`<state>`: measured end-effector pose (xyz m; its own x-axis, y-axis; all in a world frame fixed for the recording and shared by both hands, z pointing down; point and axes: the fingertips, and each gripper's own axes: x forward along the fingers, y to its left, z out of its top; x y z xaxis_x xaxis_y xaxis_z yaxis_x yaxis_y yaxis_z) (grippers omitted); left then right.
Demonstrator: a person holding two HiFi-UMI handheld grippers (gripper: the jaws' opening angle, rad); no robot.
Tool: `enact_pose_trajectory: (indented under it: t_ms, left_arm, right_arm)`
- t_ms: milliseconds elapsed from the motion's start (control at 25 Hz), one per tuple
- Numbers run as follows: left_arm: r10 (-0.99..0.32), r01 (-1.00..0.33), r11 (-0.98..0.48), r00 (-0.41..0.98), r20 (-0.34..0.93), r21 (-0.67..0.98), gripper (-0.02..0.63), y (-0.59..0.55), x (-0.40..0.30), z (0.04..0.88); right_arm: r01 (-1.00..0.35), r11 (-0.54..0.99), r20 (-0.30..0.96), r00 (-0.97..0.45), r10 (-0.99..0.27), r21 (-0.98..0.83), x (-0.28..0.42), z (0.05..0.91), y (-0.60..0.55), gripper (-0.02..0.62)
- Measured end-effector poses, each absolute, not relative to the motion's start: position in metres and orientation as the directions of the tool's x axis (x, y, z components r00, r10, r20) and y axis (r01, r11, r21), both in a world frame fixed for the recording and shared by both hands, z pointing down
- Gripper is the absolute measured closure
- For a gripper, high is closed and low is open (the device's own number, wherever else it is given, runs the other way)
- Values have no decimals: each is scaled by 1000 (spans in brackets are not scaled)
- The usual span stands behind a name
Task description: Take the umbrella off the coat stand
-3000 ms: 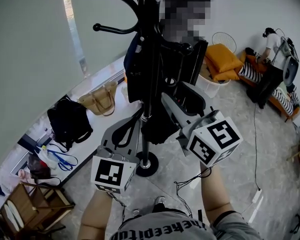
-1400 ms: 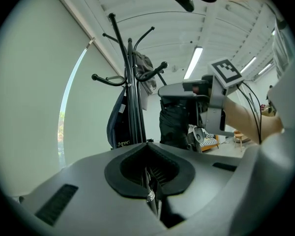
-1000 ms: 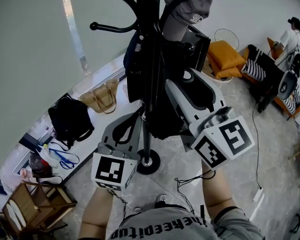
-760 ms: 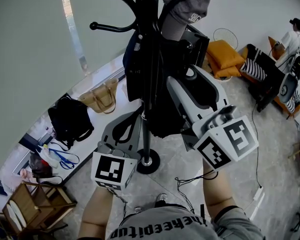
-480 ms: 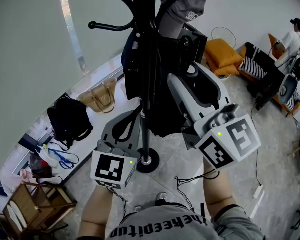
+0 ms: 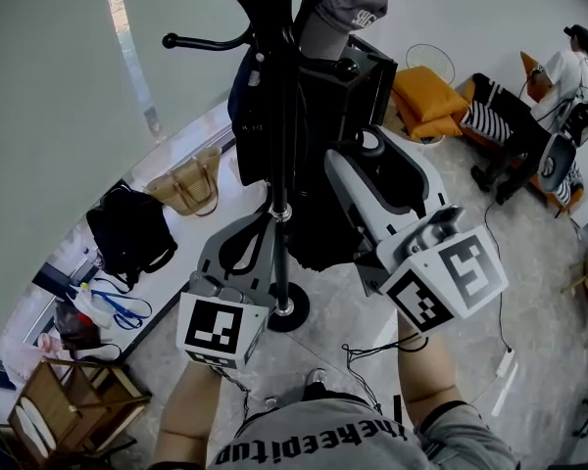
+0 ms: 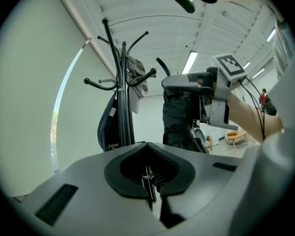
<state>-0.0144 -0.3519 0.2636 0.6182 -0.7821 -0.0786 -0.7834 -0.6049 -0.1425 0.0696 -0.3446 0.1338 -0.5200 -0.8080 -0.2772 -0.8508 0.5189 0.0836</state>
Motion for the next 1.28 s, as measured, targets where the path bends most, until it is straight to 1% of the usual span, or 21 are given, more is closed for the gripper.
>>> enact_pose_trajectory:
  t_ms: [600,800,1040,1280]
  left_arm:
    - [-758,-761,-635,647,-79,-132,591,-326,-19,271]
    - [-749,-754,-642,656,-94,-139,591,-300,-27,280]
    - [-736,-740,-661,671,-86,-122,591,-293,-32,274]
    - [-716,-720,-682,693,-87,-125,591,-256,-42,285]
  right_arm:
    - [-876,478,-244,-477,-844,60,69,166,-313,383]
    - [-891,450,-247,-451,-858,64,65,184,-282,383]
    - [-908,416,-220,-416,-883,49,67,191,-272,383]
    - [-934,354,-221,-354,-909,41,66,214,-226,383]
